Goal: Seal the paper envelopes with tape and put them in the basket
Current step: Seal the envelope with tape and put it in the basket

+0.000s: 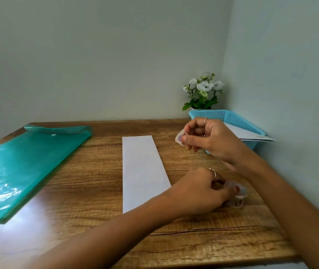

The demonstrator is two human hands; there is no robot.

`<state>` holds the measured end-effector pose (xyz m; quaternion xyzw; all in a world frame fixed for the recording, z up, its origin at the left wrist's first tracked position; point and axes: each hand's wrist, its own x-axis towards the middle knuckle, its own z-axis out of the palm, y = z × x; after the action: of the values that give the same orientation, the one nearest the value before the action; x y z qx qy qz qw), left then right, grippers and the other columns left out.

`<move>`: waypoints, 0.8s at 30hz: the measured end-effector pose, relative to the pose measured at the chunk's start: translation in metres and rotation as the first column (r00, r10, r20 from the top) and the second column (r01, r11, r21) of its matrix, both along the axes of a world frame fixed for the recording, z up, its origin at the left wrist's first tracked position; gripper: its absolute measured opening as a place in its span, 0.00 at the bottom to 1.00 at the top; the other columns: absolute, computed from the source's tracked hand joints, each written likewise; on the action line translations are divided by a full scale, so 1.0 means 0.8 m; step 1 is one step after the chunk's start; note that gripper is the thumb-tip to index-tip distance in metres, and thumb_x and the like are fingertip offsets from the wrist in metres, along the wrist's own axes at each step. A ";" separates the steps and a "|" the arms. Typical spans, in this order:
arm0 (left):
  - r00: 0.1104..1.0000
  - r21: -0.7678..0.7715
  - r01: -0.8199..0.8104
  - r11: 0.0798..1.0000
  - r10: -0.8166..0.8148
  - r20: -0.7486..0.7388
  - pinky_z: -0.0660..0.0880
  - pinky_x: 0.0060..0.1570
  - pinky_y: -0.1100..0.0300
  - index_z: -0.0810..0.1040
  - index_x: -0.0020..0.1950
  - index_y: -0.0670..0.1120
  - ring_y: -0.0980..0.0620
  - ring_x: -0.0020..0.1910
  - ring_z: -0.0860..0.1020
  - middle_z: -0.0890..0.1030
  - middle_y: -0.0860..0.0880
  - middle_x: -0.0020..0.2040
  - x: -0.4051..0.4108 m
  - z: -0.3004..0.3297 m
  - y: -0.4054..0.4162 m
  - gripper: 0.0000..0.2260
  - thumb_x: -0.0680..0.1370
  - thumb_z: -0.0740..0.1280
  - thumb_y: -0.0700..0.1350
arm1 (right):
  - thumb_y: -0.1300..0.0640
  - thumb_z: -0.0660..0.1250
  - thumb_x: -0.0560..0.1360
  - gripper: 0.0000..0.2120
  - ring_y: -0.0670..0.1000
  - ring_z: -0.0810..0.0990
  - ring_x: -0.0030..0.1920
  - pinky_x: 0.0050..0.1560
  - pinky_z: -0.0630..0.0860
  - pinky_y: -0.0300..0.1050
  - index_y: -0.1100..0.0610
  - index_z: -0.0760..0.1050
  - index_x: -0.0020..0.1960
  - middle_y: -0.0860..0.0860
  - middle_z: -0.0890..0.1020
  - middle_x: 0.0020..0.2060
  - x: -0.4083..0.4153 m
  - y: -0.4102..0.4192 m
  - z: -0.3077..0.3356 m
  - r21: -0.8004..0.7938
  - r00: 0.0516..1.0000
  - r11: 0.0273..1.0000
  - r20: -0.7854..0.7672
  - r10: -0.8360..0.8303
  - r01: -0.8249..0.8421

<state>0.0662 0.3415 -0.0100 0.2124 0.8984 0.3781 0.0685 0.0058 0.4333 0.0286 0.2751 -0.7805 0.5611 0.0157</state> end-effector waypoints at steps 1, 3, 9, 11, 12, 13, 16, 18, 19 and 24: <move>1.000 -0.002 0.021 1.000 -0.021 0.022 0.68 0.31 0.66 0.78 0.61 0.48 0.60 0.31 0.73 0.75 0.56 0.31 0.005 0.002 -0.002 0.17 0.78 0.62 0.55 | 0.63 0.71 0.71 0.06 0.48 0.79 0.35 0.37 0.76 0.39 0.61 0.76 0.47 0.54 0.82 0.35 0.001 0.000 0.001 0.048 1.000 0.999 0.005 0.012 -0.012; 0.998 -0.013 0.043 0.999 -0.043 0.048 0.74 0.37 0.62 0.77 0.62 0.49 0.58 0.37 0.76 0.80 0.53 0.38 0.013 0.006 -0.015 0.16 0.78 0.62 0.55 | 0.62 0.71 0.71 0.06 0.48 0.79 0.36 0.38 0.77 0.39 0.60 0.77 0.47 0.54 0.83 0.37 0.004 -0.001 0.002 0.146 0.999 0.988 0.023 0.043 -0.046; 0.999 -0.025 -0.013 1.000 0.013 -0.035 0.75 0.36 0.66 0.83 0.48 0.50 0.60 0.32 0.77 0.83 0.52 0.38 0.034 0.023 -0.105 0.10 0.77 0.63 0.52 | 0.62 0.70 0.73 0.04 0.47 0.79 0.38 0.42 0.77 0.41 0.59 0.77 0.47 0.55 0.84 0.41 0.015 -0.012 -0.001 0.376 0.978 0.904 0.133 0.162 -0.201; 0.991 0.056 -0.127 0.990 0.129 -0.028 0.72 0.31 0.68 0.82 0.43 0.52 0.61 0.28 0.73 0.81 0.53 0.32 0.038 0.034 -0.134 0.11 0.74 0.62 0.55 | 0.61 0.70 0.73 0.04 0.47 0.81 0.40 0.44 0.78 0.39 0.58 0.78 0.48 0.52 0.84 0.41 0.017 -0.017 -0.006 0.432 0.966 0.868 0.185 0.181 -0.245; 0.980 0.081 -0.184 0.980 0.189 -0.060 0.71 0.30 0.69 0.82 0.42 0.52 0.61 0.27 0.73 0.80 0.53 0.31 0.037 0.038 -0.148 0.12 0.72 0.62 0.57 | 0.61 0.70 0.73 0.05 0.46 0.81 0.40 0.44 0.78 0.37 0.57 0.79 0.48 0.50 0.84 0.40 0.019 -0.020 -0.009 0.440 0.961 0.860 0.208 0.181 -0.257; 0.962 0.089 -0.235 0.968 0.245 -0.119 0.71 0.31 0.69 0.82 0.42 0.53 0.62 0.28 0.74 0.80 0.54 0.31 0.036 0.039 -0.162 0.14 0.69 0.61 0.59 | 0.60 0.70 0.73 0.05 0.44 0.82 0.40 0.42 0.78 0.35 0.57 0.79 0.48 0.48 0.85 0.40 0.020 -0.022 -0.010 0.440 0.956 0.857 0.230 0.181 -0.268; 0.906 -0.032 -0.333 0.942 0.311 -0.288 0.73 0.41 0.67 0.80 0.49 0.57 0.62 0.43 0.78 0.81 0.59 0.43 0.025 0.032 -0.192 0.21 0.64 0.60 0.66 | 0.59 0.71 0.72 0.04 0.40 0.82 0.38 0.37 0.74 0.28 0.55 0.80 0.46 0.44 0.84 0.36 0.027 -0.029 -0.012 0.432 0.944 0.854 0.273 0.183 -0.290; 0.929 -0.212 -0.322 0.923 0.264 -0.261 0.73 0.55 0.61 0.73 0.59 0.61 0.61 0.58 0.73 0.75 0.61 0.60 0.018 0.020 -0.200 0.29 0.61 0.59 0.70 | 0.58 0.72 0.72 0.03 0.38 0.81 0.38 0.36 0.72 0.27 0.53 0.80 0.45 0.43 0.84 0.36 0.031 -0.034 -0.012 0.457 0.939 0.835 0.291 0.186 -0.307; 0.950 -0.299 -0.284 0.911 0.224 -0.219 0.69 0.62 0.58 0.68 0.64 0.63 0.60 0.65 0.67 0.68 0.61 0.67 0.016 0.014 -0.200 0.32 0.62 0.58 0.71 | 0.58 0.72 0.71 0.02 0.38 0.81 0.38 0.36 0.72 0.26 0.52 0.81 0.44 0.43 0.84 0.36 0.033 -0.036 -0.011 0.480 0.938 0.819 0.289 0.192 -0.316; 0.990 -0.361 -0.124 0.924 0.091 -0.107 0.56 0.69 0.60 0.55 0.70 0.68 0.69 0.68 0.51 0.52 0.68 0.73 0.013 -0.010 -0.194 0.34 0.65 0.59 0.71 | 0.56 0.72 0.72 0.01 0.36 0.79 0.39 0.38 0.71 0.26 0.51 0.81 0.42 0.40 0.82 0.36 0.042 -0.046 -0.011 0.541 0.927 0.757 0.283 0.247 -0.367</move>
<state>0.0767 0.1864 -0.0181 0.1628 0.9657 0.1971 0.0462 0.0392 0.3965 0.0195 0.3350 -0.8563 0.3125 -0.2385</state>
